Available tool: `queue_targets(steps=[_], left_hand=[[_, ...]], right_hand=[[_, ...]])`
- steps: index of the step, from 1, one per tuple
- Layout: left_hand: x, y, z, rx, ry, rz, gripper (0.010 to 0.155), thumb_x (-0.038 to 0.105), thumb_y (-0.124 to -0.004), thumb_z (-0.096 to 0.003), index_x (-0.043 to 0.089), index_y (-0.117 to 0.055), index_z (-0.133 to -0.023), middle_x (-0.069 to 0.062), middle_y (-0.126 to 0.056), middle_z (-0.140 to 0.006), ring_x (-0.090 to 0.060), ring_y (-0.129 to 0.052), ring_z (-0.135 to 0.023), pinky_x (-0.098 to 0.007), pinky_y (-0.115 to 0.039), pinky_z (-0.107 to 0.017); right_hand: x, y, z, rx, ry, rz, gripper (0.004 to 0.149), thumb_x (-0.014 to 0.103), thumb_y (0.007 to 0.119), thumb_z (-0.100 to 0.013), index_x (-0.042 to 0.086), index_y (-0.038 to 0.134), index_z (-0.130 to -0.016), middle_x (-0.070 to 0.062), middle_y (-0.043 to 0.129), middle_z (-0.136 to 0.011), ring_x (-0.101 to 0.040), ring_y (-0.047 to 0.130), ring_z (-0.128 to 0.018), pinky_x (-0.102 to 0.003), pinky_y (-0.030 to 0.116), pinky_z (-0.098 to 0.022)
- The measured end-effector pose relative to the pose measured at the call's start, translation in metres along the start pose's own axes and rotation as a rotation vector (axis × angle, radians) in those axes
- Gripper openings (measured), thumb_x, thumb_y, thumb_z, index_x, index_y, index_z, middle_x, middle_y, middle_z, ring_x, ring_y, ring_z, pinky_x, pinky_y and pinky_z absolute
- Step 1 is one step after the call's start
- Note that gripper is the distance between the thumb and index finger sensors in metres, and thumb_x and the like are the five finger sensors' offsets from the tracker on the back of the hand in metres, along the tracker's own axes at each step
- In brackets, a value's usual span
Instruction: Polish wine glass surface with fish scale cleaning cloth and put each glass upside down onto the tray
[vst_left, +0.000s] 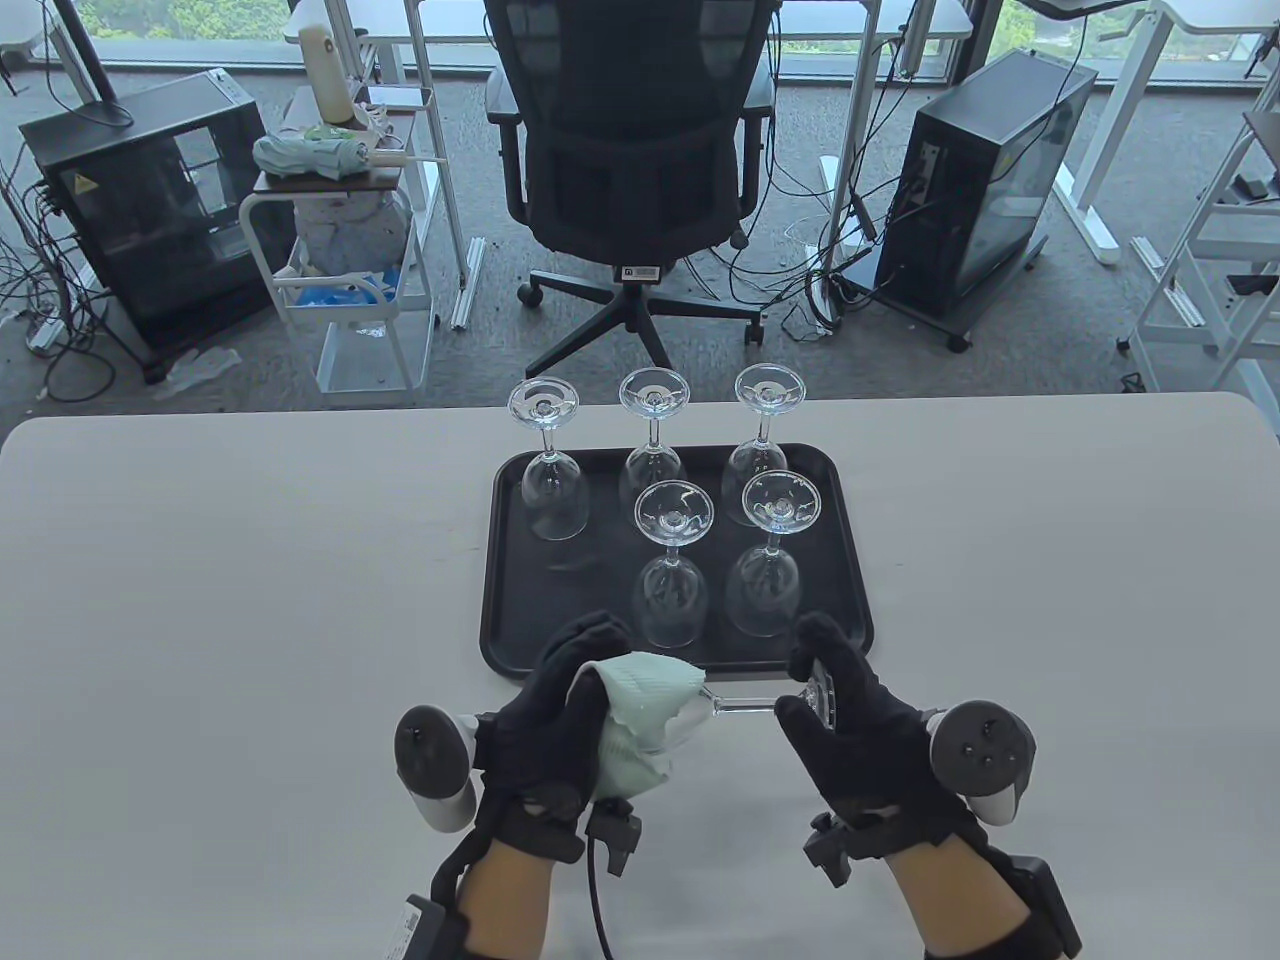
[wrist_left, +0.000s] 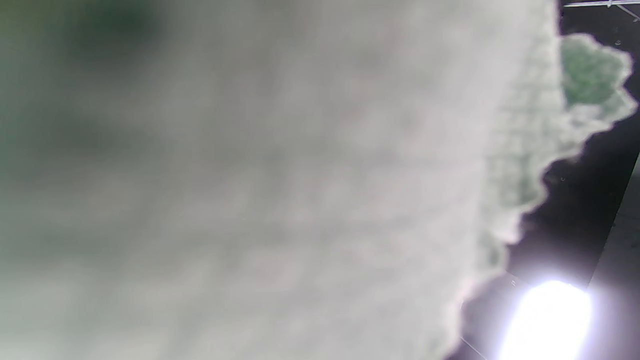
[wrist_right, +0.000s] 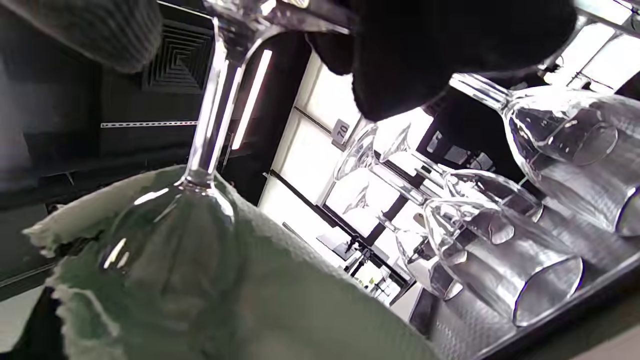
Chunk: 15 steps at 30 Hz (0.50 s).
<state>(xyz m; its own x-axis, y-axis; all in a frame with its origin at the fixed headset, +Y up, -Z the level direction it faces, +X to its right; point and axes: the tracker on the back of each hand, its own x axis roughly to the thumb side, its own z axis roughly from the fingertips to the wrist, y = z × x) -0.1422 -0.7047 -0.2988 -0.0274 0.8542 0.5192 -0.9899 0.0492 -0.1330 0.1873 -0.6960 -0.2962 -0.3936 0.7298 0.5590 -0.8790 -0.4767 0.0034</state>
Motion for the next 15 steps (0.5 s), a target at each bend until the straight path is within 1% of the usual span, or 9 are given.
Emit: queue_targets(steps=[1,3,5,6,8,10,12,13,15], left_hand=[[0.0002,0.0002,0.0000,-0.001,0.001,-0.012,0.055,0.061,-0.068,-0.0555,0.027,-0.071,-0.099,-0.006,-0.065,-0.111,-0.037,-0.071,-0.097,-0.064,-0.076,-0.059],[-0.0012,0.0018,0.0000,0.011,0.018,0.005,0.055,0.061,-0.068,-0.0556,0.027,-0.072,-0.099,-0.006,-0.066,-0.111,-0.037,-0.072,-0.097,-0.064,-0.077,-0.058],[-0.0021,0.0012,-0.0002,-0.011,0.028,0.027,0.055,0.061,-0.068,-0.0563,0.027,-0.071,-0.100,-0.006,-0.065,-0.111,-0.037,-0.072,-0.097,-0.064,-0.076,-0.059],[-0.0022,0.0007,0.0000,-0.005,0.029,0.031,0.055,0.061,-0.068,-0.0562,0.027,-0.071,-0.100,-0.006,-0.065,-0.111,-0.038,-0.072,-0.097,-0.064,-0.076,-0.059],[-0.0013,-0.0009,0.0002,0.001,0.025,0.023,0.056,0.061,-0.067,-0.0560,0.027,-0.071,-0.100,-0.006,-0.065,-0.111,-0.038,-0.072,-0.097,-0.064,-0.077,-0.058],[-0.0010,-0.0021,0.0004,-0.005,0.021,0.022,0.056,0.062,-0.067,-0.0559,0.027,-0.070,-0.100,-0.007,-0.065,-0.111,-0.038,-0.072,-0.096,-0.064,-0.077,-0.058],[-0.0002,-0.0017,0.0005,-0.001,0.022,0.001,0.057,0.062,-0.067,-0.0557,0.027,-0.069,-0.100,-0.006,-0.064,-0.111,-0.038,-0.072,-0.097,-0.063,-0.077,-0.058],[-0.0002,-0.0015,0.0005,-0.006,0.013,-0.011,0.057,0.062,-0.067,-0.0557,0.027,-0.069,-0.100,-0.006,-0.064,-0.111,-0.038,-0.072,-0.097,-0.063,-0.077,-0.058],[-0.0003,-0.0022,0.0003,-0.006,0.007,-0.015,0.056,0.062,-0.067,-0.0555,0.027,-0.069,-0.100,-0.006,-0.064,-0.111,-0.038,-0.071,-0.097,-0.064,-0.077,-0.058]], right_hand=[[0.0016,0.0000,0.0003,-0.014,-0.073,0.097,0.088,0.069,0.074,-0.050,0.023,0.030,-0.110,-0.019,0.061,-0.102,-0.034,0.093,-0.052,-0.042,0.087,-0.032],[0.0046,0.0002,0.0015,-0.038,-0.222,0.224,0.092,0.065,0.079,-0.048,0.025,0.023,-0.109,-0.018,0.053,-0.108,-0.034,0.092,-0.060,-0.044,0.087,-0.039],[0.0077,-0.0004,0.0030,-0.072,-0.313,0.302,0.095,0.063,0.083,-0.047,0.025,0.020,-0.108,-0.017,0.050,-0.109,-0.034,0.092,-0.063,-0.043,0.088,-0.042],[0.0080,-0.0008,0.0032,-0.083,-0.316,0.308,0.095,0.062,0.083,-0.047,0.025,0.019,-0.107,-0.017,0.052,-0.108,-0.033,0.093,-0.062,-0.042,0.089,-0.041],[0.0057,-0.0005,0.0025,-0.099,-0.266,0.239,0.090,0.061,0.082,-0.049,0.027,0.024,-0.108,-0.017,0.058,-0.101,-0.032,0.093,-0.057,-0.040,0.088,-0.036],[0.0034,-0.0002,0.0019,-0.079,-0.153,0.117,0.084,0.065,0.073,-0.051,0.029,0.025,-0.109,-0.017,0.061,-0.098,-0.028,0.092,-0.049,-0.037,0.087,-0.030],[0.0009,-0.0008,0.0004,-0.027,-0.023,0.033,0.081,0.069,0.069,-0.052,0.026,0.033,-0.110,-0.019,0.065,-0.096,-0.028,0.093,-0.045,-0.036,0.086,-0.027],[-0.0005,-0.0007,0.0012,-0.009,-0.011,-0.003,0.082,0.069,0.069,-0.051,0.027,0.032,-0.110,-0.019,0.064,-0.097,-0.029,0.092,-0.046,-0.037,0.086,-0.028],[-0.0018,-0.0010,0.0013,-0.050,-0.064,0.053,0.083,0.068,0.071,-0.051,0.027,0.030,-0.110,-0.020,0.063,-0.099,-0.032,0.093,-0.050,-0.040,0.087,-0.031]])
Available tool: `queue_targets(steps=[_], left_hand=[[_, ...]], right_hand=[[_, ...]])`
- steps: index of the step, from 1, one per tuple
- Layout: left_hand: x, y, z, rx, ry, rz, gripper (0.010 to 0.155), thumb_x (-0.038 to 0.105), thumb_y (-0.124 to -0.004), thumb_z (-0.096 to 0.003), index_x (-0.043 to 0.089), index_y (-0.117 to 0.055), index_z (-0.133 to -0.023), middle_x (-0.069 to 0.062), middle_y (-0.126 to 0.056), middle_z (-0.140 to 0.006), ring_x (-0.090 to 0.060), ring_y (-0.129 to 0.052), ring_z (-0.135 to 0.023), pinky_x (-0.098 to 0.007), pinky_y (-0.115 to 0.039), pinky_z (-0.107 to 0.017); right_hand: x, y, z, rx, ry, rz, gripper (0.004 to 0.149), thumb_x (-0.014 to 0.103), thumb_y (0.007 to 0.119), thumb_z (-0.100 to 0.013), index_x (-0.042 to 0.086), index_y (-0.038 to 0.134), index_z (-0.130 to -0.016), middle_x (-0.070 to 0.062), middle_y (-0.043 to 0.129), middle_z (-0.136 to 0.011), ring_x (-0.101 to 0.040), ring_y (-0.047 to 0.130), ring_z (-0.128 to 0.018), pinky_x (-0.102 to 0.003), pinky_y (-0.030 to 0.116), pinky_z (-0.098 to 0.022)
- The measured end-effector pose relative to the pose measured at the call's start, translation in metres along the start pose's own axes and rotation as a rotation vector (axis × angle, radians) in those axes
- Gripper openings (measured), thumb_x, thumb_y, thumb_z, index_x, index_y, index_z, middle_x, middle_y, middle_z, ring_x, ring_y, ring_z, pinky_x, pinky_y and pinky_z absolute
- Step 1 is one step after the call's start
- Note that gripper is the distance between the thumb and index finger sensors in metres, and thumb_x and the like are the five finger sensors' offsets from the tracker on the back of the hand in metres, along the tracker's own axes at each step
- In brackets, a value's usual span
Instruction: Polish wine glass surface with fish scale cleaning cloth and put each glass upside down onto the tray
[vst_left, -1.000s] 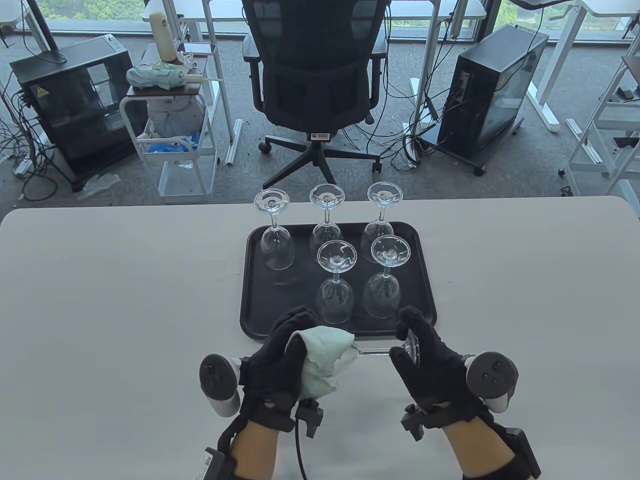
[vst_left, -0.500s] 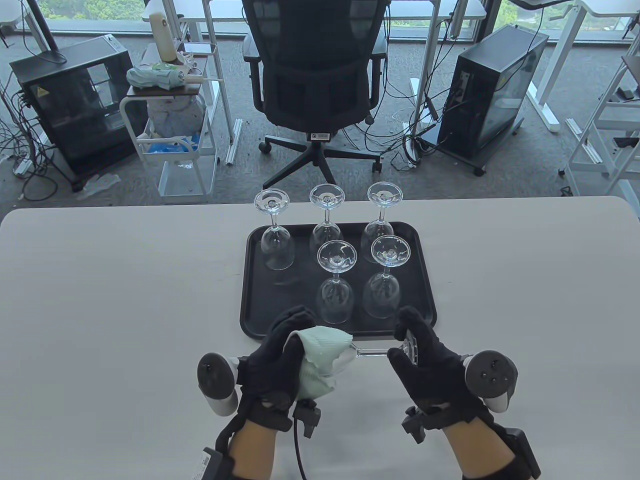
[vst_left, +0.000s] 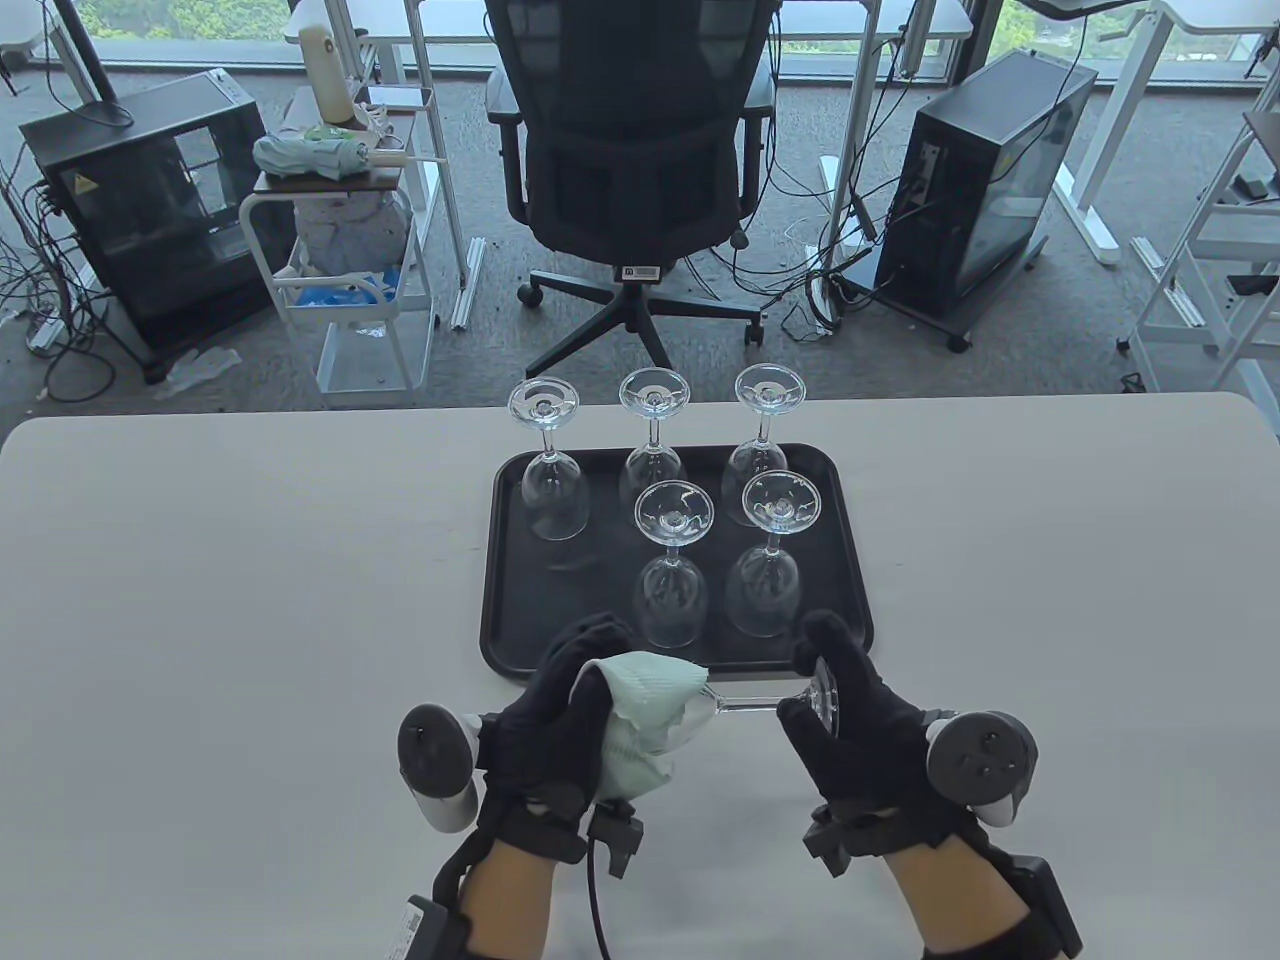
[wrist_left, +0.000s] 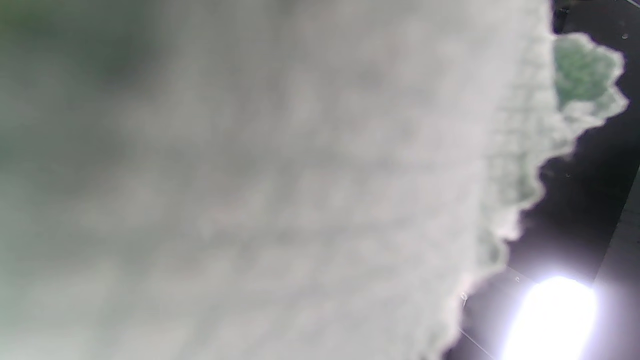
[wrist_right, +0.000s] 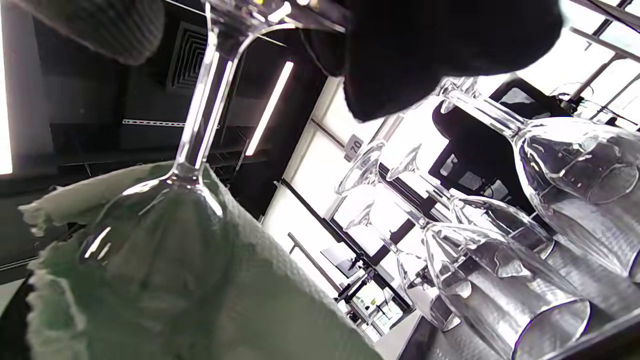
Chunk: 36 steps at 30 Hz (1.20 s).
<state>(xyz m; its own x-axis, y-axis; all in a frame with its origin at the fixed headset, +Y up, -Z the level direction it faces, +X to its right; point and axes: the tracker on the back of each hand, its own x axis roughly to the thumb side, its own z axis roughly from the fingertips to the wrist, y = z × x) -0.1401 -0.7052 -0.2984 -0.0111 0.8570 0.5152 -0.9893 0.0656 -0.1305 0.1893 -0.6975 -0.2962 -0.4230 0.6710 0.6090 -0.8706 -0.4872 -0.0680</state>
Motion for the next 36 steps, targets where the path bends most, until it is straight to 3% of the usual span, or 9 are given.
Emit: queue_targets(steps=[6,9,12,14,20,24,27,34,36], left_hand=[[0.001,-0.001,0.000,-0.004,0.010,0.015,0.056,0.062,-0.067,-0.0559,0.028,-0.069,-0.100,-0.006,-0.064,-0.111,-0.038,-0.072,-0.097,-0.064,-0.077,-0.058],[0.003,-0.003,0.001,-0.006,-0.003,0.006,0.056,0.062,-0.067,-0.0558,0.028,-0.069,-0.100,-0.006,-0.064,-0.111,-0.038,-0.071,-0.097,-0.063,-0.077,-0.058],[0.006,-0.003,0.001,0.001,-0.031,-0.043,0.056,0.062,-0.067,-0.0552,0.028,-0.070,-0.100,-0.006,-0.064,-0.111,-0.037,-0.071,-0.098,-0.064,-0.076,-0.059],[0.005,-0.001,0.000,-0.013,-0.028,-0.030,0.055,0.061,-0.068,-0.0554,0.028,-0.070,-0.100,-0.006,-0.064,-0.111,-0.038,-0.071,-0.097,-0.064,-0.076,-0.059],[0.002,0.000,0.000,-0.011,0.015,0.046,0.055,0.061,-0.067,-0.0563,0.027,-0.070,-0.100,-0.006,-0.064,-0.111,-0.038,-0.071,-0.097,-0.064,-0.076,-0.058],[0.002,-0.002,0.001,-0.002,0.005,0.029,0.055,0.062,-0.067,-0.0560,0.028,-0.070,-0.100,-0.006,-0.064,-0.111,-0.038,-0.071,-0.097,-0.064,-0.077,-0.058],[0.004,-0.002,0.001,0.002,-0.021,-0.029,0.055,0.061,-0.067,-0.0557,0.028,-0.070,-0.100,-0.006,-0.064,-0.111,-0.038,-0.071,-0.098,-0.064,-0.076,-0.059],[0.002,0.000,0.001,0.006,0.014,0.024,0.055,0.061,-0.068,-0.0561,0.027,-0.071,-0.099,-0.006,-0.066,-0.111,-0.038,-0.073,-0.097,-0.064,-0.077,-0.058],[0.002,-0.001,0.001,0.016,0.012,0.025,0.055,0.061,-0.067,-0.0562,0.028,-0.071,-0.099,-0.006,-0.066,-0.110,-0.038,-0.072,-0.097,-0.064,-0.077,-0.058]], right_hand=[[0.003,-0.001,0.002,-0.058,-0.201,0.156,0.089,0.062,0.081,-0.049,0.029,0.022,-0.108,-0.017,0.056,-0.105,-0.032,0.094,-0.058,-0.042,0.090,-0.037],[0.001,-0.002,0.000,-0.044,-0.099,0.055,0.079,0.063,0.077,-0.050,0.030,0.035,-0.107,-0.017,0.064,-0.098,-0.028,0.094,-0.048,-0.037,0.089,-0.029],[-0.003,-0.001,-0.001,0.064,0.133,-0.090,0.080,0.070,0.069,-0.051,0.024,0.039,-0.109,-0.021,0.069,-0.093,-0.028,0.095,-0.042,-0.036,0.088,-0.024],[-0.003,-0.001,-0.001,0.052,0.068,-0.089,0.083,0.068,0.073,-0.051,0.023,0.036,-0.110,-0.023,0.065,-0.096,-0.034,0.094,-0.048,-0.042,0.087,-0.029],[0.011,-0.003,0.001,-0.042,-0.261,0.215,0.092,0.061,0.082,-0.048,0.027,0.020,-0.107,-0.017,0.052,-0.107,-0.033,0.093,-0.060,-0.043,0.090,-0.039],[0.007,-0.004,-0.001,-0.038,-0.124,0.095,0.081,0.063,0.078,-0.050,0.026,0.034,-0.108,-0.019,0.063,-0.098,-0.030,0.094,-0.049,-0.038,0.089,-0.030],[0.000,-0.002,-0.001,0.064,0.116,-0.088,0.081,0.068,0.070,-0.051,0.022,0.038,-0.110,-0.022,0.067,-0.095,-0.031,0.094,-0.045,-0.039,0.087,-0.027],[0.005,-0.004,0.000,-0.028,-0.241,0.200,0.093,0.064,0.081,-0.047,0.028,0.021,-0.108,-0.016,0.053,-0.108,-0.033,0.092,-0.061,-0.044,0.088,-0.041],[0.006,-0.004,0.001,-0.042,-0.229,0.167,0.090,0.062,0.081,-0.048,0.028,0.023,-0.108,-0.016,0.055,-0.106,-0.034,0.092,-0.061,-0.044,0.088,-0.040]])
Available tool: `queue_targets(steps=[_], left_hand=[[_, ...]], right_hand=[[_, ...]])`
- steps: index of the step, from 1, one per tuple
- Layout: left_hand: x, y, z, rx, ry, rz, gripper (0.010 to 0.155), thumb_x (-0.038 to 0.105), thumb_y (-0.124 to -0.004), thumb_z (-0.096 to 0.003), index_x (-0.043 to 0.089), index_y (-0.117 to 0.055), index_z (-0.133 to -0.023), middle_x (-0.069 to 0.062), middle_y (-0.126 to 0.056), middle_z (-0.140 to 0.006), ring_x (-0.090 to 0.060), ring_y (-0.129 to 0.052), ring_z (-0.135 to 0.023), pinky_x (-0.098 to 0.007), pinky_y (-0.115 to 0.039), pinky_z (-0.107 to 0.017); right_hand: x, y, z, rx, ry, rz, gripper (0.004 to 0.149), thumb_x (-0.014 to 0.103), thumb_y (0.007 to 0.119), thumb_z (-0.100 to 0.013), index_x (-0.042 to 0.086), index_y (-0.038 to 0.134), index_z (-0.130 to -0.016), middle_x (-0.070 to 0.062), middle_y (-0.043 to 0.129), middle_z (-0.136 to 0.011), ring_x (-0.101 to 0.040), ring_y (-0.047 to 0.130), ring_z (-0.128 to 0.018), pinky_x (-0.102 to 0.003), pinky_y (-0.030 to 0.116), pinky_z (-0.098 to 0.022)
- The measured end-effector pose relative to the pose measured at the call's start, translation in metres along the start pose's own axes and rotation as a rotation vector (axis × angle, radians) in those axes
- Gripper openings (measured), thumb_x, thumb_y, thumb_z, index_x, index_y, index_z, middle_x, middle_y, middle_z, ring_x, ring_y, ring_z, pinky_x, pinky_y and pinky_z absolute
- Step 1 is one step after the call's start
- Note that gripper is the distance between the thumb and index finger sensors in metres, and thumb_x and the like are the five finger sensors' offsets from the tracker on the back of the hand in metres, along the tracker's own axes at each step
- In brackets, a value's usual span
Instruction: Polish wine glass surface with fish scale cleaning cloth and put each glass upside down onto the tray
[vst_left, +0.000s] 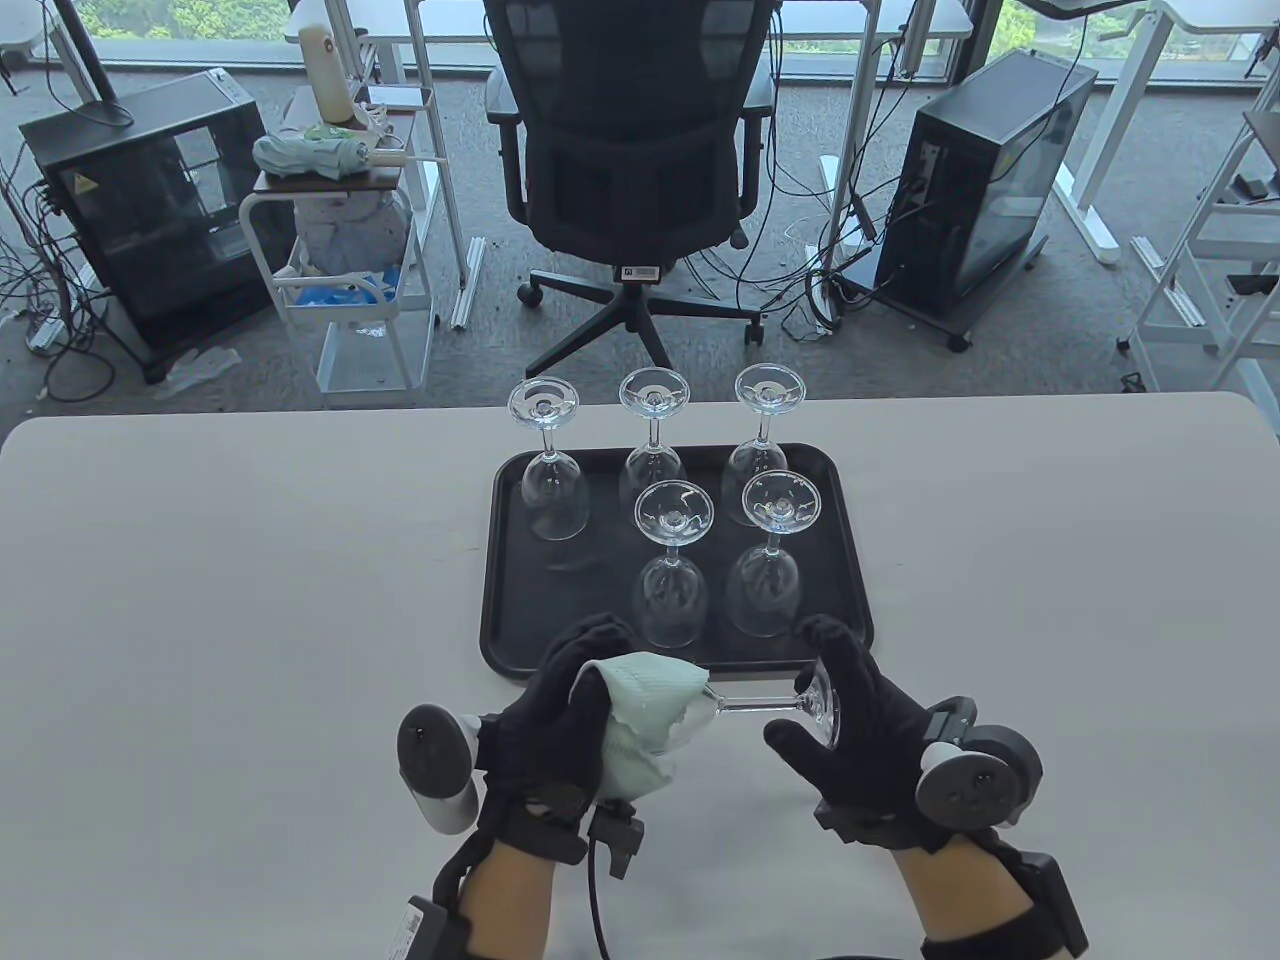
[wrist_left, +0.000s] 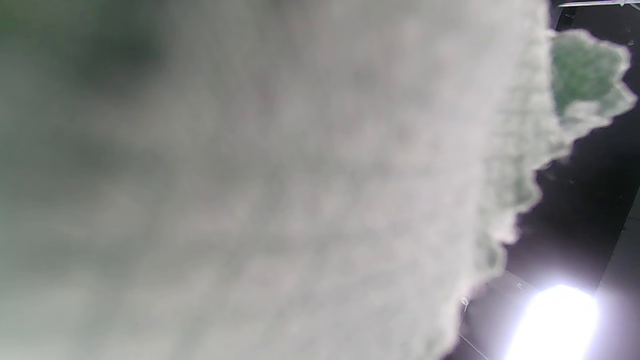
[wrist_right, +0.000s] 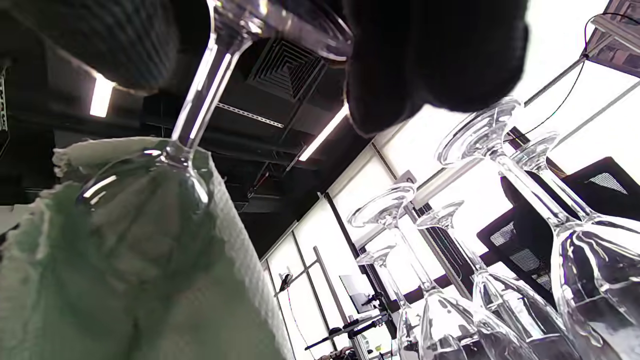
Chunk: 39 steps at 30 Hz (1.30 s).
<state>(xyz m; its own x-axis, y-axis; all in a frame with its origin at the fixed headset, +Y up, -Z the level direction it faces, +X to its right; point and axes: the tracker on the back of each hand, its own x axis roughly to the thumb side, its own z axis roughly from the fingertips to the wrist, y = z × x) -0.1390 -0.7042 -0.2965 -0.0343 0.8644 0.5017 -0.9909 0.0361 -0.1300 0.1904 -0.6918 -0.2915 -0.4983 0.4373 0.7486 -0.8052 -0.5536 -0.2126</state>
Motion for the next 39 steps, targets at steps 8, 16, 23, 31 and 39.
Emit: queue_targets(steps=[8,16,23,31,39], left_hand=[[-0.002,-0.002,0.000,-0.005,-0.010,-0.047,0.055,0.061,-0.067,-0.0556,0.028,-0.071,-0.100,-0.005,-0.064,-0.111,-0.037,-0.071,-0.098,-0.064,-0.076,-0.060],[0.009,0.022,0.000,0.110,-0.077,0.009,0.049,0.052,-0.070,-0.0568,0.020,-0.080,-0.093,-0.005,-0.077,-0.105,-0.037,-0.080,-0.094,-0.065,-0.074,-0.065],[0.024,0.099,0.012,0.314,-0.100,0.044,0.048,0.051,-0.069,-0.0581,0.019,-0.080,-0.093,-0.005,-0.077,-0.105,-0.037,-0.079,-0.095,-0.065,-0.071,-0.067],[0.021,0.149,0.031,0.436,-0.069,0.030,0.048,0.051,-0.068,-0.0592,0.020,-0.079,-0.094,-0.005,-0.075,-0.106,-0.037,-0.078,-0.096,-0.065,-0.070,-0.067],[0.017,0.149,0.031,0.436,-0.049,0.028,0.048,0.051,-0.068,-0.0585,0.020,-0.080,-0.093,-0.004,-0.076,-0.105,-0.036,-0.079,-0.095,-0.065,-0.071,-0.066]], right_hand=[[-0.013,0.008,0.002,0.106,0.389,-0.292,0.075,0.066,0.066,-0.054,0.025,0.038,-0.111,-0.020,0.065,-0.098,-0.033,0.092,-0.049,-0.040,0.086,-0.030],[-0.015,0.003,0.004,0.013,0.408,-0.261,0.069,0.059,0.060,-0.057,0.022,0.038,-0.111,-0.021,0.066,-0.097,-0.034,0.093,-0.048,-0.041,0.087,-0.029],[-0.020,0.003,0.005,0.011,0.415,-0.256,0.069,0.060,0.060,-0.057,0.021,0.039,-0.111,-0.020,0.066,-0.097,-0.033,0.093,-0.047,-0.041,0.087,-0.029],[-0.025,0.003,0.006,0.005,0.429,-0.252,0.069,0.060,0.061,-0.056,0.021,0.040,-0.110,-0.020,0.067,-0.097,-0.034,0.093,-0.047,-0.041,0.087,-0.029],[-0.021,-0.001,0.005,-0.008,0.414,-0.225,0.070,0.061,0.063,-0.056,0.028,0.035,-0.112,-0.020,0.066,-0.098,-0.034,0.092,-0.049,-0.041,0.086,-0.030]])
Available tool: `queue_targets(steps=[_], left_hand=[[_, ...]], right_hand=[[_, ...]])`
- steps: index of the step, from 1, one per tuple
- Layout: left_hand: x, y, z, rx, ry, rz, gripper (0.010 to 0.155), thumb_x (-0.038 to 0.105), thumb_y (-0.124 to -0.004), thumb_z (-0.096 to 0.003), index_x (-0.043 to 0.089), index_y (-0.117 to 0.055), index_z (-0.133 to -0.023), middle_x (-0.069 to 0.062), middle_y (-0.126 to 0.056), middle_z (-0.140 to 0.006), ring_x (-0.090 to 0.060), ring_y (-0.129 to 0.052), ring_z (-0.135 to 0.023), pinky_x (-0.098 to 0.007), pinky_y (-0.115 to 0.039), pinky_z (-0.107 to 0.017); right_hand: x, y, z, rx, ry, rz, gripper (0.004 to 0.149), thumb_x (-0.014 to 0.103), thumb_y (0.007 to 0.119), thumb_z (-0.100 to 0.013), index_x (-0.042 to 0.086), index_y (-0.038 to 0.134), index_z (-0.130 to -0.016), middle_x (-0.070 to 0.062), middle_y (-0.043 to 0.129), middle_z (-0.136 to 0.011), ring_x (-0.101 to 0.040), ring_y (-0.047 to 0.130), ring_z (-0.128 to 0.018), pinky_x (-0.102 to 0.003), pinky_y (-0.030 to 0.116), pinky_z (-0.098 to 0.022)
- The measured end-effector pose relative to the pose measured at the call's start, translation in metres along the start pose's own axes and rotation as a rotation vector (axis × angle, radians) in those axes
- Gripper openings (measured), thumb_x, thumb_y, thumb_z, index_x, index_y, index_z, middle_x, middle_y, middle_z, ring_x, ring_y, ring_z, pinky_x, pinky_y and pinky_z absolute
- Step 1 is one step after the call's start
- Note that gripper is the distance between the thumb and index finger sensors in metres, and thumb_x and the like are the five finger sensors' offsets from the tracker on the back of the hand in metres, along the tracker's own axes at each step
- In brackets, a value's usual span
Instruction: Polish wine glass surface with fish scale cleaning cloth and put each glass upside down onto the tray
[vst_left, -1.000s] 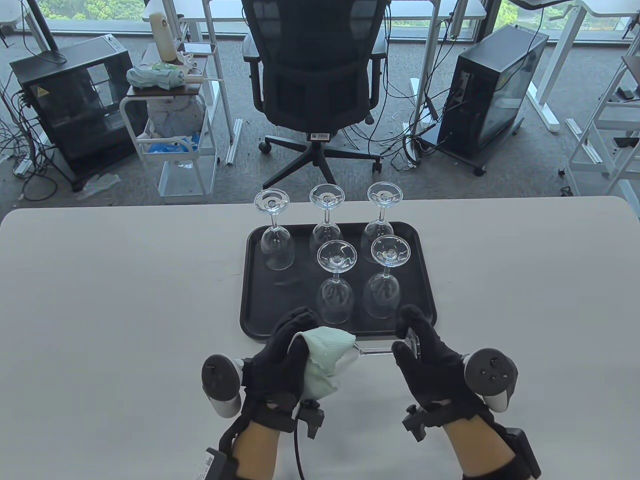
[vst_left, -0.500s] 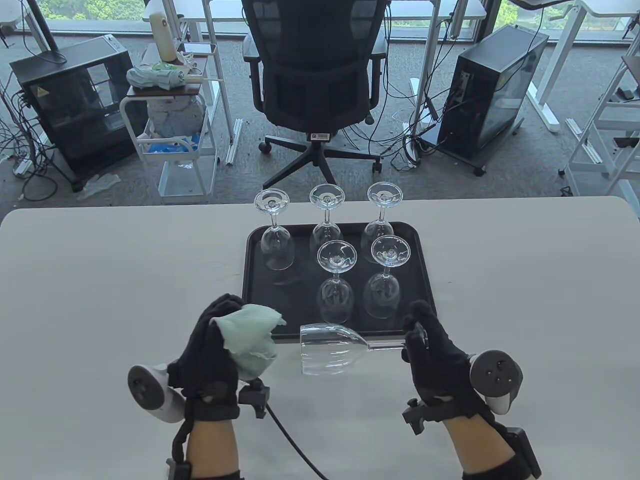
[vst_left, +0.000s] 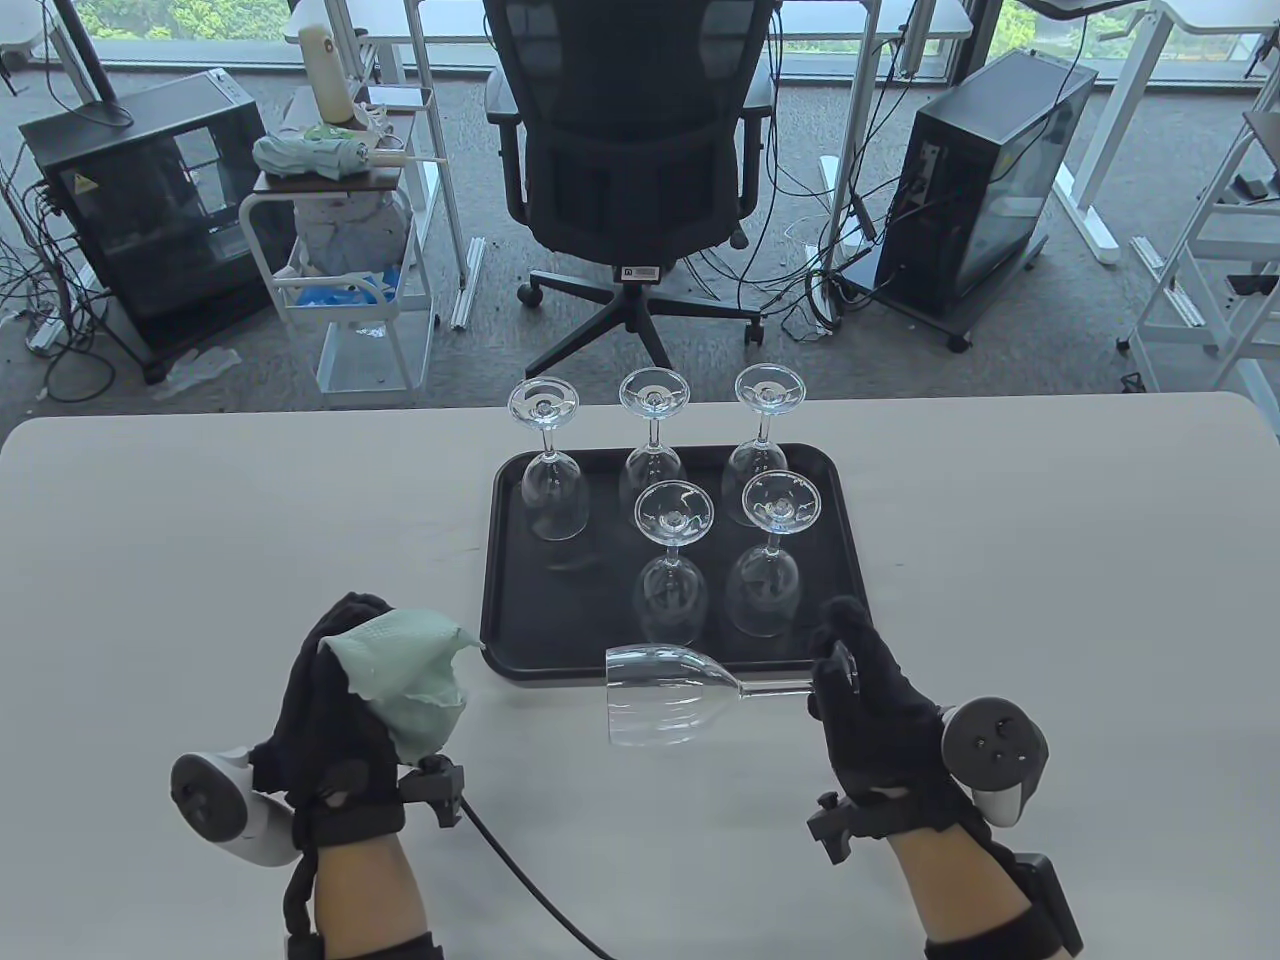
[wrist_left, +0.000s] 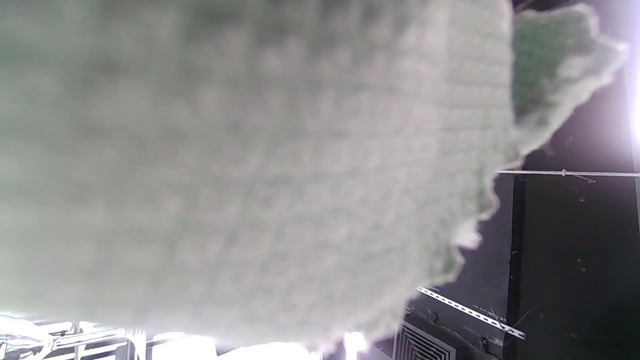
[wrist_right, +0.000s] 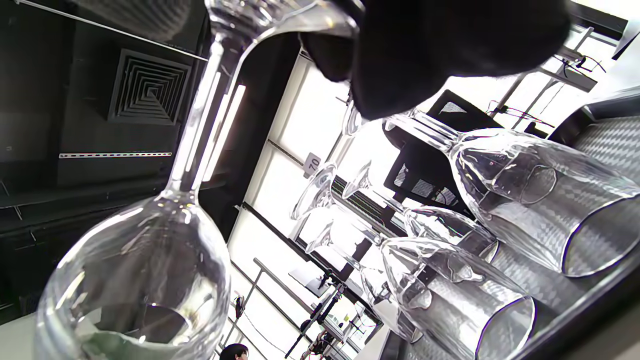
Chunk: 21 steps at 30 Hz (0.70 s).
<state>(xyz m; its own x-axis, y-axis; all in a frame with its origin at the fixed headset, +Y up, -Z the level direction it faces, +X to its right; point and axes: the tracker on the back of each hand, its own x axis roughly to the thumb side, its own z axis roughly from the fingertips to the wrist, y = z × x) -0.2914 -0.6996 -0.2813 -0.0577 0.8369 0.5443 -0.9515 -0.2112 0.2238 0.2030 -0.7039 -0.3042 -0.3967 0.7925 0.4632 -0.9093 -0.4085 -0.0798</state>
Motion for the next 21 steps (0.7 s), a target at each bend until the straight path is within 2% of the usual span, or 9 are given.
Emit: queue_targets(steps=[3,7,10,13,18,21], left_hand=[[0.000,-0.001,-0.001,-0.004,0.003,-0.001,0.048,0.051,-0.068,-0.0592,0.020,-0.079,-0.094,-0.005,-0.075,-0.107,-0.036,-0.078,-0.096,-0.065,-0.070,-0.067],[-0.001,-0.002,-0.001,-0.015,0.006,-0.004,0.048,0.051,-0.067,-0.0593,0.020,-0.078,-0.095,-0.004,-0.075,-0.107,-0.036,-0.078,-0.096,-0.065,-0.070,-0.067],[0.000,-0.002,-0.002,-0.024,0.005,-0.003,0.048,0.051,-0.067,-0.0593,0.021,-0.078,-0.095,-0.004,-0.075,-0.107,-0.036,-0.078,-0.096,-0.066,-0.070,-0.067],[-0.001,-0.002,-0.002,-0.022,0.005,0.000,0.048,0.051,-0.067,-0.0594,0.021,-0.079,-0.095,-0.004,-0.075,-0.107,-0.036,-0.078,-0.096,-0.066,-0.070,-0.067],[-0.002,-0.002,-0.002,-0.024,0.004,-0.019,0.048,0.052,-0.067,-0.0593,0.020,-0.079,-0.095,-0.004,-0.075,-0.106,-0.036,-0.078,-0.096,-0.066,-0.070,-0.067],[-0.001,-0.002,-0.003,-0.023,-0.001,-0.015,0.048,0.052,-0.067,-0.0594,0.021,-0.079,-0.095,-0.004,-0.075,-0.107,-0.036,-0.078,-0.095,-0.066,-0.070,-0.067]], right_hand=[[0.021,0.000,-0.002,-0.032,-0.086,0.066,0.076,0.062,0.068,-0.056,0.031,0.026,-0.111,-0.019,0.064,-0.099,-0.034,0.091,-0.053,-0.043,0.086,-0.033],[0.073,0.019,-0.015,-0.038,-0.247,0.322,0.081,0.065,0.070,-0.057,0.030,0.020,-0.109,-0.019,0.061,-0.099,-0.032,0.088,-0.056,-0.042,0.084,-0.037],[0.114,0.051,-0.035,-0.004,-0.313,0.563,0.082,0.068,0.072,-0.056,0.029,0.020,-0.106,-0.019,0.059,-0.100,-0.031,0.087,-0.058,-0.042,0.083,-0.038],[0.142,0.095,-0.058,0.052,-0.328,0.784,0.083,0.071,0.074,-0.054,0.028,0.023,-0.103,-0.019,0.057,-0.100,-0.030,0.086,-0.060,-0.041,0.082,-0.039],[0.151,0.165,-0.090,0.133,-0.265,1.000,0.079,0.071,0.075,-0.052,0.026,0.032,-0.100,-0.020,0.056,-0.100,-0.031,0.085,-0.060,-0.041,0.082,-0.039],[0.145,0.192,-0.103,0.151,-0.211,1.073,0.077,0.071,0.075,-0.052,0.026,0.034,-0.100,-0.020,0.056,-0.100,-0.031,0.085,-0.060,-0.041,0.082,-0.039]])
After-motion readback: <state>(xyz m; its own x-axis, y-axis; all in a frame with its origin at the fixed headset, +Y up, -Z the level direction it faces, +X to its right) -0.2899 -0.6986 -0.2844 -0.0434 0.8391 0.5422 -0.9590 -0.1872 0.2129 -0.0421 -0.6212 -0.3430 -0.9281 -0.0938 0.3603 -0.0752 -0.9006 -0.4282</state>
